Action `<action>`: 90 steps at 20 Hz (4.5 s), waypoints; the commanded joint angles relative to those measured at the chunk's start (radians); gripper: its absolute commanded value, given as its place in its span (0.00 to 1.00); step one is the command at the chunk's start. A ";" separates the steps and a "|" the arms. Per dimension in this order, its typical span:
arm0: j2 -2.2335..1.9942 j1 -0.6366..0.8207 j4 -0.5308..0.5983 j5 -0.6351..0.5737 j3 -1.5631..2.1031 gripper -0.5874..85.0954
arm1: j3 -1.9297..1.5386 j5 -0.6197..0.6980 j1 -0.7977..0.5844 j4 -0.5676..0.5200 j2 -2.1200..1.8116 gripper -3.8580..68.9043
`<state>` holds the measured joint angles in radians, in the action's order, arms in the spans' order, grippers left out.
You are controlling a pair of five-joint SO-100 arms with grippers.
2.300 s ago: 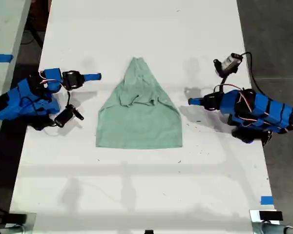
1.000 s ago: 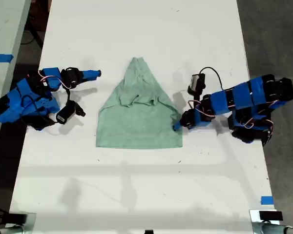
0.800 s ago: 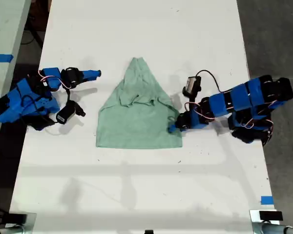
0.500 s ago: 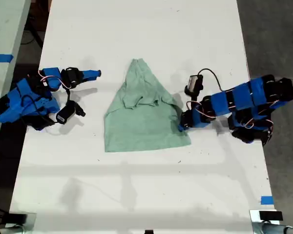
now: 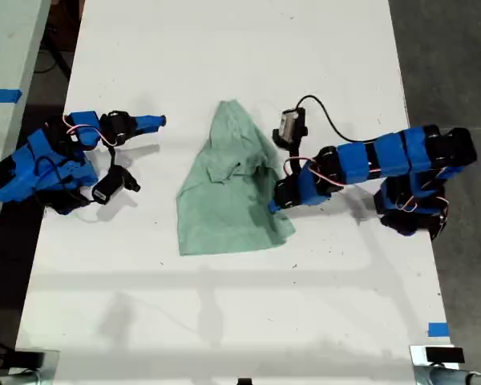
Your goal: Fold t shirt
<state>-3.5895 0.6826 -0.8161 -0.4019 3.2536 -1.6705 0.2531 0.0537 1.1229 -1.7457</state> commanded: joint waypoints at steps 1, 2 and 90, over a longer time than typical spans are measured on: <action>-0.008 0.000 0.000 0.017 0.041 0.16 | 0.318 0.067 0.061 -0.005 0.196 0.08; -0.008 0.000 0.000 0.018 0.041 0.16 | 0.399 0.081 0.069 -0.005 0.282 0.08; -0.008 -0.011 0.000 0.020 0.041 0.00 | -1.434 0.282 -0.561 0.058 -1.755 0.08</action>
<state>-3.5895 0.6826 -0.8222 -0.3896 3.2536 -3.0496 0.5476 -0.4985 1.1781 -3.4867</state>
